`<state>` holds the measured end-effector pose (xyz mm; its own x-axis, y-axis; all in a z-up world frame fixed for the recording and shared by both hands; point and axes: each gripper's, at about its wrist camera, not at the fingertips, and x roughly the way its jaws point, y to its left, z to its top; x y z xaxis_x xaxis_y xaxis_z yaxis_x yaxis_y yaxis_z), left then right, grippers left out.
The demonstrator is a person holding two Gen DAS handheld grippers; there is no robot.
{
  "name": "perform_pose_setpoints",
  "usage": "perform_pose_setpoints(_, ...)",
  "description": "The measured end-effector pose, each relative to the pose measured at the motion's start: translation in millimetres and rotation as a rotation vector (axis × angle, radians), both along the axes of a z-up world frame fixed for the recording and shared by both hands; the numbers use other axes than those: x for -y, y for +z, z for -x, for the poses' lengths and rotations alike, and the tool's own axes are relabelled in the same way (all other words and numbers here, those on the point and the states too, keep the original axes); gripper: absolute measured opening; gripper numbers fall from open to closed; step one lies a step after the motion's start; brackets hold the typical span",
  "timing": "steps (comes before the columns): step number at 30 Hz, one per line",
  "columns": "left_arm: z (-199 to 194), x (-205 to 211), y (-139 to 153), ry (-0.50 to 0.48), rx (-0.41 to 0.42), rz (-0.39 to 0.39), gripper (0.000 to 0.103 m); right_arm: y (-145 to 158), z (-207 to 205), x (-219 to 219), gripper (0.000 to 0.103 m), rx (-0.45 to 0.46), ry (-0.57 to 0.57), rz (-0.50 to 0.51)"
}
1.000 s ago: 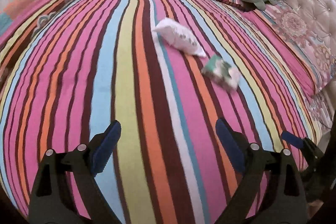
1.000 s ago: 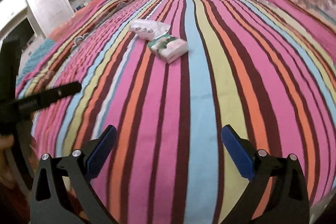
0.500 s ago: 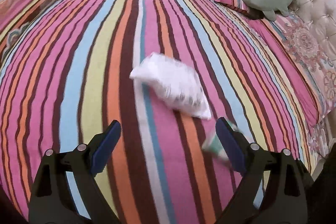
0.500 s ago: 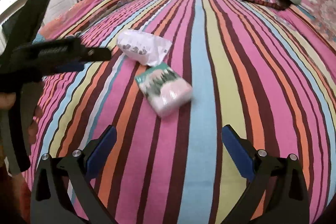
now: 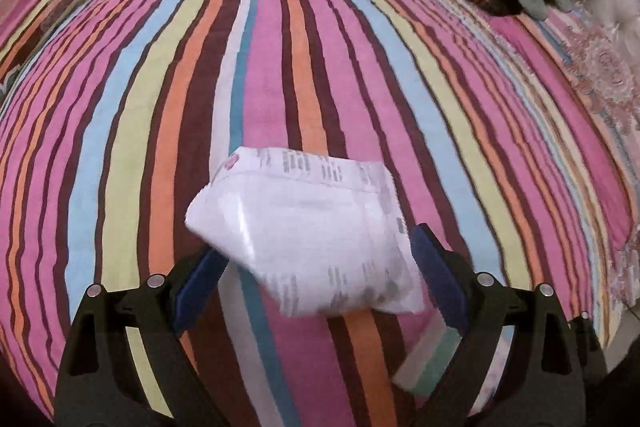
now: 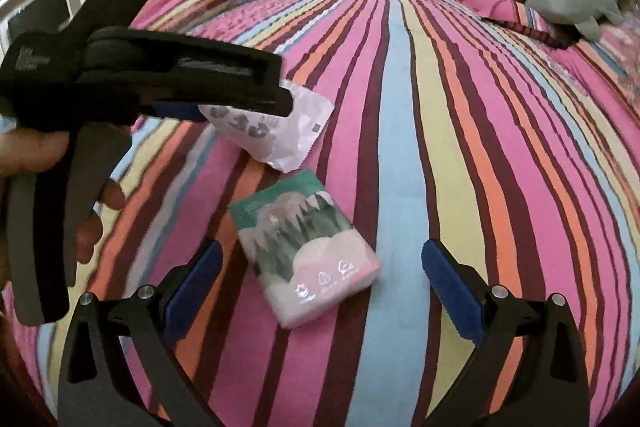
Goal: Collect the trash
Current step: 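Grasp white plastic wrapper with left gripper while right grasps green tissue pack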
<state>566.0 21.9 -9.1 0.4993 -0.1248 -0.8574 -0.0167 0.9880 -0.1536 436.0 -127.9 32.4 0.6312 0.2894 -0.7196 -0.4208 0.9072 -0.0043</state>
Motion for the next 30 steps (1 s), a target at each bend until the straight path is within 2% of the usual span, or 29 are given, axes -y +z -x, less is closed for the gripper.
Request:
perform_pose_setpoints(8,-11,6,-11,0.034,-0.008,-0.045,0.089,-4,-13,-1,0.095,-0.033,-0.026,-0.037)
perform_pose_setpoints(13,-14,6,-12,0.043,-0.003,-0.049,0.089,-10,-16,-5,0.095,-0.036,-0.016,0.006)
perform_pose_setpoints(15,-15,8,-12,0.033,0.0,-0.059,0.083,-11,-16,-8,0.095,-0.03,-0.017,0.025)
perform_pose_setpoints(16,-14,9,-12,0.028,0.004,-0.078,0.073,-12,-16,-8,0.094,-0.029,-0.015,0.026)
perform_pose_setpoints(17,-14,9,-11,0.029,0.011,-0.097,0.07,-12,-15,-8,0.092,-0.022,-0.01,0.027)
perform_pose_setpoints(19,-12,7,-9,0.027,0.02,-0.085,0.059,-12,-13,-10,0.081,-0.012,-0.002,0.028)
perform_pose_setpoints(22,-10,3,-6,0.035,0.021,-0.074,0.053,-11,-9,-11,0.053,-0.009,-0.003,0.019)
perform_pose_setpoints(24,-8,3,-4,0.037,0.021,-0.074,0.052,-10,-6,-10,0.05,-0.014,-0.023,0.006)
perform_pose_setpoints(30,8,-3,7,0.041,0.032,-0.056,0.051,-3,8,-8,0.049,-0.013,-0.043,-0.007)
